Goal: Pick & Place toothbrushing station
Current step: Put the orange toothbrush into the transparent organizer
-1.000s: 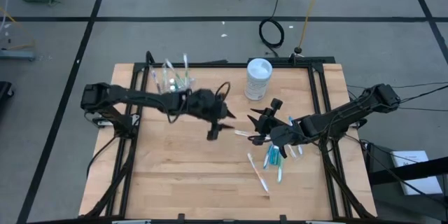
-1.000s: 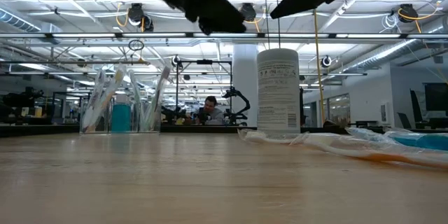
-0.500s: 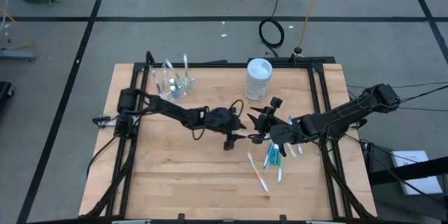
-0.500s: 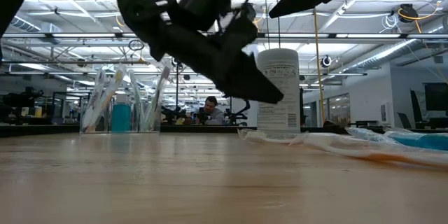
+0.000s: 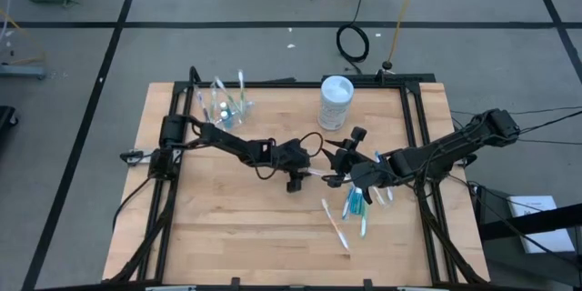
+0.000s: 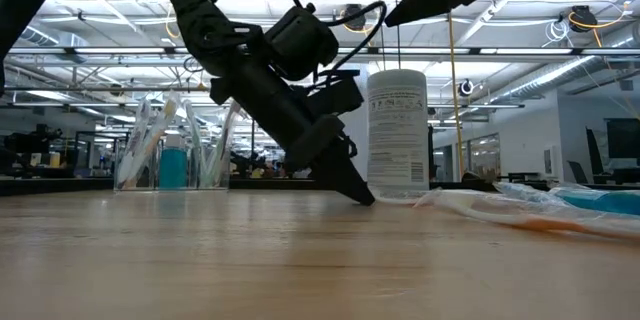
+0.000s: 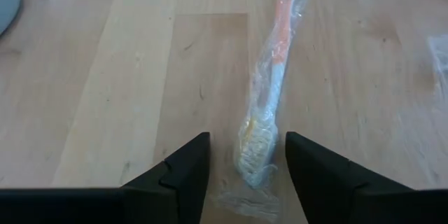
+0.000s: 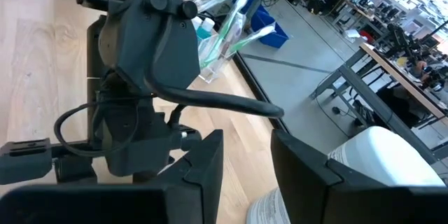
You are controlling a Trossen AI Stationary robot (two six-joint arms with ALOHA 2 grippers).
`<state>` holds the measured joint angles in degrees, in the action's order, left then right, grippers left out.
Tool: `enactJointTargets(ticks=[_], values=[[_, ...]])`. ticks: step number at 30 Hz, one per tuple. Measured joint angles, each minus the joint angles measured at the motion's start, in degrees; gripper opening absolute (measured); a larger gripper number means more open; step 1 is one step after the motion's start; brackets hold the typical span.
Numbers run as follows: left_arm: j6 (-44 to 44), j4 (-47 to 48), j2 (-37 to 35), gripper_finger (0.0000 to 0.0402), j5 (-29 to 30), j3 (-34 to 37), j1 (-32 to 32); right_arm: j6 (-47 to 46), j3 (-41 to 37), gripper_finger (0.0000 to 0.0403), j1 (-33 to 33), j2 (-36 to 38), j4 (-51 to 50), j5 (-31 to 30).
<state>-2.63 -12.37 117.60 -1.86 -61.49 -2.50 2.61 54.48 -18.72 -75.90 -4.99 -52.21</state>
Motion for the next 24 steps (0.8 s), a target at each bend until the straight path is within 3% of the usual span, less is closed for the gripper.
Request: enactJointTargets(ticks=[9,15,21,24], values=[[-1.8,0.2,0.0,0.0084,-2.6,0.0,0.7,-0.4,0.0,0.0112,0.0,0.0,0.0,0.0],[-3.0,2.2,-1.1,0.0046,-2.6,0.0,0.3,-0.4,0.0,0.0112,0.0,0.0,0.0,0.0],[-6.8,16.9,-9.8,0.0043,-2.2,0.3,0.2,-0.4,0.0,0.0112,0.0,0.0,0.0,0.0],[-7.9,28.1,-16.8,0.0042,0.8,0.2,0.9,-0.4,0.0,0.0112,0.0,0.0,0.0,0.0]])
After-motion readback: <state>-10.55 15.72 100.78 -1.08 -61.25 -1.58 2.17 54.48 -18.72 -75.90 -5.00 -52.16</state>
